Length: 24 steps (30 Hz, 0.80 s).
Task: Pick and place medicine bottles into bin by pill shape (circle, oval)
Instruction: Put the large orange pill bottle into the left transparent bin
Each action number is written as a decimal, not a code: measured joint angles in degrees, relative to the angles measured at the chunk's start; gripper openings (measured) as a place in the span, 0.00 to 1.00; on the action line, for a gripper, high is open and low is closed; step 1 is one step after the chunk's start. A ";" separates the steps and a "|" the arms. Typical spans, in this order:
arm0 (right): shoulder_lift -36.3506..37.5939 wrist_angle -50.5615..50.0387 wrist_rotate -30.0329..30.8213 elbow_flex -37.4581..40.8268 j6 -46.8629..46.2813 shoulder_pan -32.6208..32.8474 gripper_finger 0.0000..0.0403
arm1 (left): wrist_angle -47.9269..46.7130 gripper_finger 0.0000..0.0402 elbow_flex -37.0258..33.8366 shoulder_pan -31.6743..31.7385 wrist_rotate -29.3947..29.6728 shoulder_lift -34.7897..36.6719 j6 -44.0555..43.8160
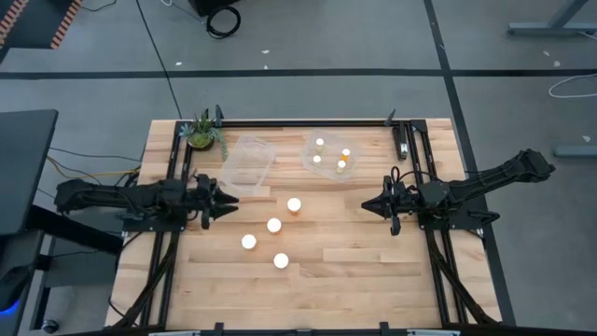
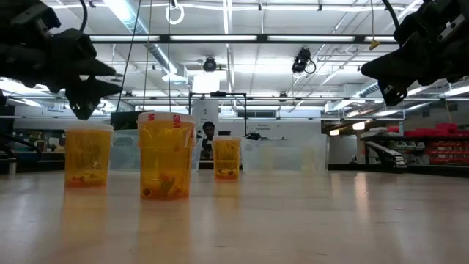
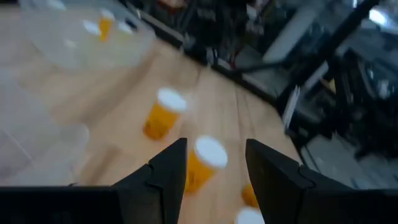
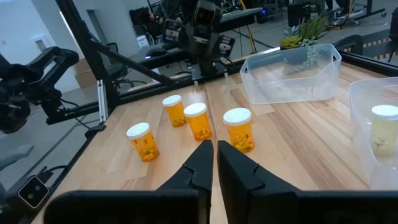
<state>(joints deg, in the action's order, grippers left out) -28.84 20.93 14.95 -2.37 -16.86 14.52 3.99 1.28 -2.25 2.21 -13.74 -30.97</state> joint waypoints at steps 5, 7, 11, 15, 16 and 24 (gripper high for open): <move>0.00 0.00 -0.02 0.00 -0.01 0.01 0.08 | 1.91 0.43 0.45 -3.22 -0.72 -5.93 4.22; 0.00 0.00 -0.01 0.00 -0.01 0.00 0.08 | 1.91 0.43 1.83 -4.41 -0.31 -8.00 5.29; 0.00 0.00 -0.01 0.00 0.00 0.00 0.08 | 1.81 0.43 4.87 -6.54 0.15 -11.80 7.32; 0.00 0.00 0.00 0.00 -0.01 0.00 0.08 | 0.91 0.43 8.18 -8.45 1.08 -15.54 9.58; 0.00 0.00 0.00 0.00 -0.02 0.01 0.08 | -0.06 0.43 9.06 -8.72 1.36 -16.47 9.90; 0.00 0.00 0.00 -0.01 0.00 0.00 0.08 | -10.94 0.43 16.99 -10.61 1.70 -23.98 10.39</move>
<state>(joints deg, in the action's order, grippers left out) -28.84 20.93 14.95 -2.38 -16.86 14.52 -6.95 18.27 -12.86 3.90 -37.72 -20.58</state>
